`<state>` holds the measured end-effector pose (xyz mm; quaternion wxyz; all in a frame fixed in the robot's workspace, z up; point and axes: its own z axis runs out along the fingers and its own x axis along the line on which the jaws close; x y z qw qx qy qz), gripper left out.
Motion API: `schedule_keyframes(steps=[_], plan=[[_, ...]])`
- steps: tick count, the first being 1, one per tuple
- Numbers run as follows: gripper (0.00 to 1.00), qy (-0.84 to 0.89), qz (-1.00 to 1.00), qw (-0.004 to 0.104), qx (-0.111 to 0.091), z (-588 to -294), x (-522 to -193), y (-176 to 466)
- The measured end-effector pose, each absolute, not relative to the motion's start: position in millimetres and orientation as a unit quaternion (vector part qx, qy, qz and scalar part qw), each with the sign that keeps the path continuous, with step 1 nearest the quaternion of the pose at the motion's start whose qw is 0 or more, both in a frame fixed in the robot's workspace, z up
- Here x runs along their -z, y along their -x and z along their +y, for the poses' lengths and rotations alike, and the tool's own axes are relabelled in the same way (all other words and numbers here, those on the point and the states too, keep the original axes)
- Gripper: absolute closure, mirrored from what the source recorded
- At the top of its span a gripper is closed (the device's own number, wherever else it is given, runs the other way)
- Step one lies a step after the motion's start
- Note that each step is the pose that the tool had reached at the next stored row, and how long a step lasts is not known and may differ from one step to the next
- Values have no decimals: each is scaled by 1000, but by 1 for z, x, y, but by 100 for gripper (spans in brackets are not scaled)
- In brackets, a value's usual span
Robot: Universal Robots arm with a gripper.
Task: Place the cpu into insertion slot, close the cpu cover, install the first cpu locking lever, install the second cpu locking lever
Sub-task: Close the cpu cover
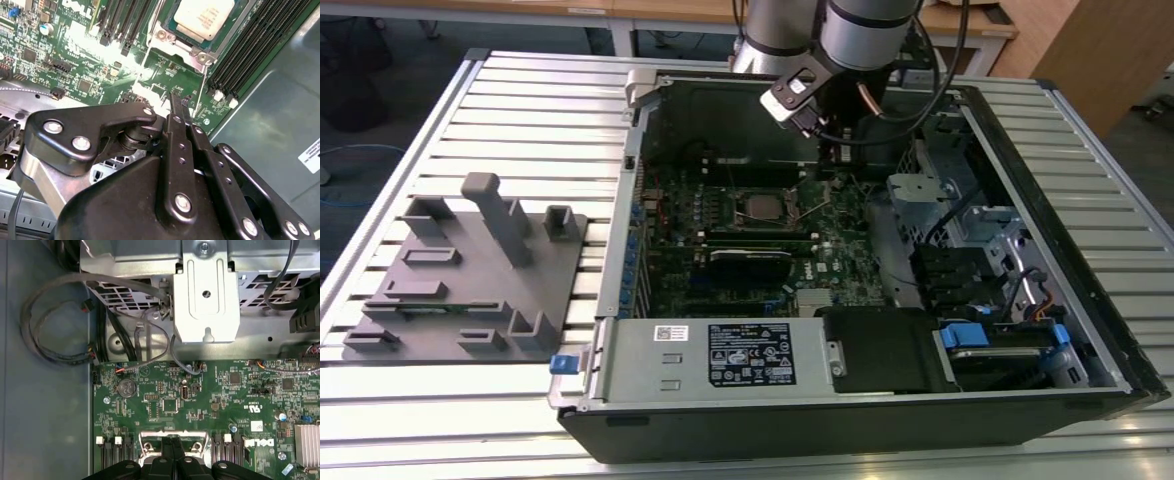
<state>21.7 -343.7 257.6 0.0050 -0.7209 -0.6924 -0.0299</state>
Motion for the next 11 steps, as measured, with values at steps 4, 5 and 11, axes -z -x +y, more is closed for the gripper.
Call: schedule_keyframes(steps=[4,5,11], plan=[[90,721,-692,5,30,-344,-257,-26],[90,721,-692,5,30,-344,-257,-27],[90,721,-692,5,30,-344,-257,-34]])
